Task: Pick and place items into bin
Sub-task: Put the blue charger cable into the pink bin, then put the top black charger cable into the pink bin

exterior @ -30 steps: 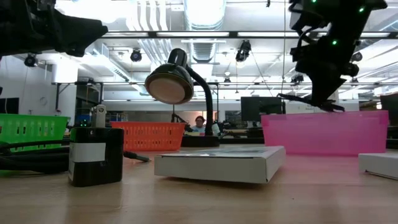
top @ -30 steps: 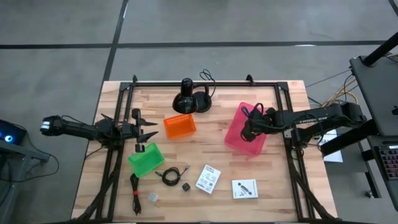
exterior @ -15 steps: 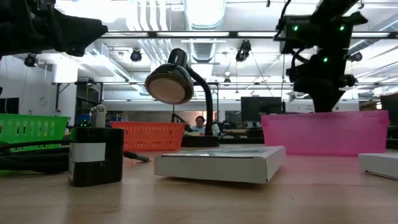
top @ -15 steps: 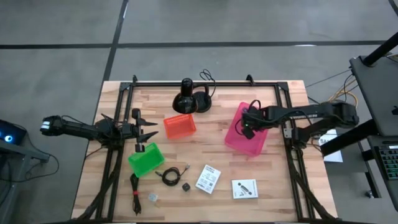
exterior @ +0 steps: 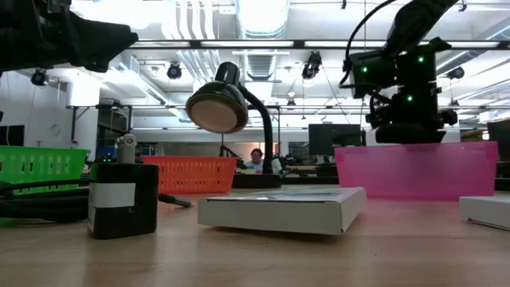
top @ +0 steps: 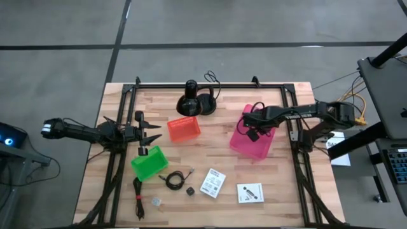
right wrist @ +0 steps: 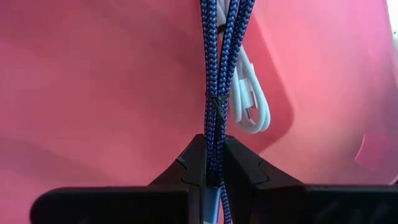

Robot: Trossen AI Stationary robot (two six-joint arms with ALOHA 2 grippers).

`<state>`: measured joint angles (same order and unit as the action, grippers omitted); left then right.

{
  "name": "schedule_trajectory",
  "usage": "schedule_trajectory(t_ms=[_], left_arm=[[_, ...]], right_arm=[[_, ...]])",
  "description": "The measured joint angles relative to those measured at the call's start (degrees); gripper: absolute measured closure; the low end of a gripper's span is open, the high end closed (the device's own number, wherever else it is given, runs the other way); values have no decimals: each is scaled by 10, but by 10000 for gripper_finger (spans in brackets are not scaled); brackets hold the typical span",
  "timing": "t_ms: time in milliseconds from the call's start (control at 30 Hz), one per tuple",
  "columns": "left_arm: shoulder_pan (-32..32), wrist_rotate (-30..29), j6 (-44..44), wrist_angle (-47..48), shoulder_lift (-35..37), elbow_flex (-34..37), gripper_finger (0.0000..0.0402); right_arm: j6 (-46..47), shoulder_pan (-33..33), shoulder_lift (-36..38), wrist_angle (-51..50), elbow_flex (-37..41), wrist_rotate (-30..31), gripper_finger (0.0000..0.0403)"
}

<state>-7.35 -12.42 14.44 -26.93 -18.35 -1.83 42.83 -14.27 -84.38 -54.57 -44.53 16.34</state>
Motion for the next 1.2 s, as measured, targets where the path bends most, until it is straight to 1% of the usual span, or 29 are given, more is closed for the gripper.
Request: schedule_trajectory(t_ms=[167,467,700,933,1100,1200], left_arm=[[0,0,0,0,0,0,262],[0,0,0,0,0,0,262],[0,0,0,0,0,0,262],[0,0,0,0,0,0,262],[0,0,0,0,0,0,262],[0,0,0,0,0,0,262]], right_arm=[[1,-1,-10,0,0,0,376],[5,-1,-5,4,-1,1,331],[6,0,-5,6,-1,0,314],[4,10,-3,9,-5,0,319],[3,48,7,19,-11,26,328],[3,79,25,48,-12,33,333]])
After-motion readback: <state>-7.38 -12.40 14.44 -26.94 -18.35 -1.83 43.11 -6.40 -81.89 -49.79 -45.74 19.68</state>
